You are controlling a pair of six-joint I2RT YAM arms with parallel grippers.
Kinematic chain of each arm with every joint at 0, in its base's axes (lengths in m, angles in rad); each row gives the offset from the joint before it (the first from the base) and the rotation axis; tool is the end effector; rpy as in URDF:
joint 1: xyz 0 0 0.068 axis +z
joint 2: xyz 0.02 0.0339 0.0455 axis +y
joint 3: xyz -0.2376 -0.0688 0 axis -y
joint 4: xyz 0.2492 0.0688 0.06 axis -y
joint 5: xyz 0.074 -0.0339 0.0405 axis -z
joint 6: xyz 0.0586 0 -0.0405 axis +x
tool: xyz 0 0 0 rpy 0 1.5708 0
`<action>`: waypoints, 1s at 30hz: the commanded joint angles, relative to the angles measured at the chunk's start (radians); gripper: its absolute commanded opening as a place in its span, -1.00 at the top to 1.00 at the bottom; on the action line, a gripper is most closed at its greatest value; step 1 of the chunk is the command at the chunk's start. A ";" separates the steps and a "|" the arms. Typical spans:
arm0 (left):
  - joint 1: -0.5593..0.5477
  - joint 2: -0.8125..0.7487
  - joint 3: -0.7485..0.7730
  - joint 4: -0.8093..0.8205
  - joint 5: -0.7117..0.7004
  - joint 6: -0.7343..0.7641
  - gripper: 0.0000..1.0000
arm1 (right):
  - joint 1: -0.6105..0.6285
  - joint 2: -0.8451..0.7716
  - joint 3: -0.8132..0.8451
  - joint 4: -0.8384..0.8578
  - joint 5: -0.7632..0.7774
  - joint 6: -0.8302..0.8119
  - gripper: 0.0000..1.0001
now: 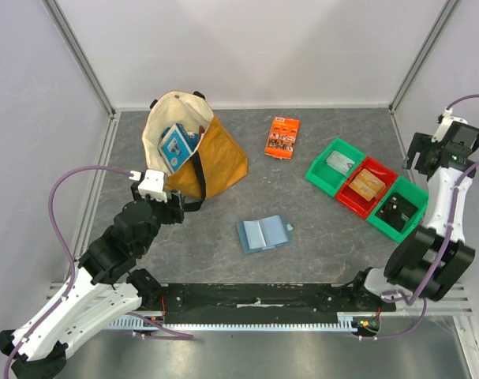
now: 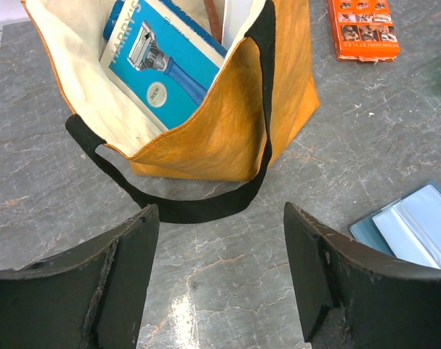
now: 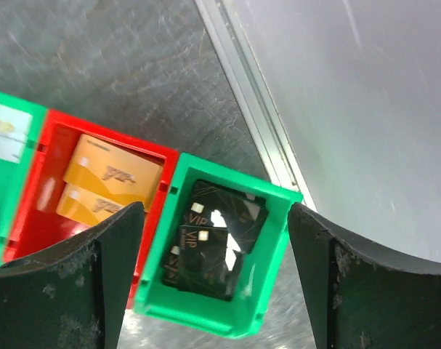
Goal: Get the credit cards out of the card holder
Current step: Place the credit card in the storage box, then remove the credit card from the card holder.
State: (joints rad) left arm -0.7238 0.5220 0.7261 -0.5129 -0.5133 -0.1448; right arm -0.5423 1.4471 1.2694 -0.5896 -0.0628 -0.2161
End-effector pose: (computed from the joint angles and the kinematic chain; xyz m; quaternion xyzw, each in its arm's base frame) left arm 0.1427 -0.0877 0.3032 0.0794 0.7912 -0.0542 0.6039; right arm 0.2948 -0.1733 0.2723 0.1373 0.9097 -0.1178 0.3738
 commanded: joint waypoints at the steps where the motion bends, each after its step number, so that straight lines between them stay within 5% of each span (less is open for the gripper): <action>1: 0.007 0.003 0.003 0.050 0.019 -0.032 -0.50 | 0.042 -0.193 -0.085 0.059 0.084 0.309 -0.74; 6: 0.009 0.015 0.004 0.050 0.048 -0.044 -0.50 | 0.221 -0.339 -0.189 0.019 0.066 0.414 -0.77; 16: 0.011 0.121 0.042 0.030 0.171 -0.097 -0.49 | 0.789 -0.462 -0.402 0.063 0.089 0.695 -0.74; 24: 0.006 0.300 0.111 0.025 0.448 -0.274 -0.40 | 1.237 -0.364 -0.507 0.217 0.204 0.819 -0.70; 30: -0.046 0.435 0.111 0.119 0.553 -0.403 -0.26 | 1.367 -0.252 -0.570 0.326 0.280 0.874 -0.53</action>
State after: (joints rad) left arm -0.7322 0.8967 0.7998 -0.4877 -0.0666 -0.4152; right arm 0.7799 1.1484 0.7483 -0.3817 0.1162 0.5816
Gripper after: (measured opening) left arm 0.660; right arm 0.793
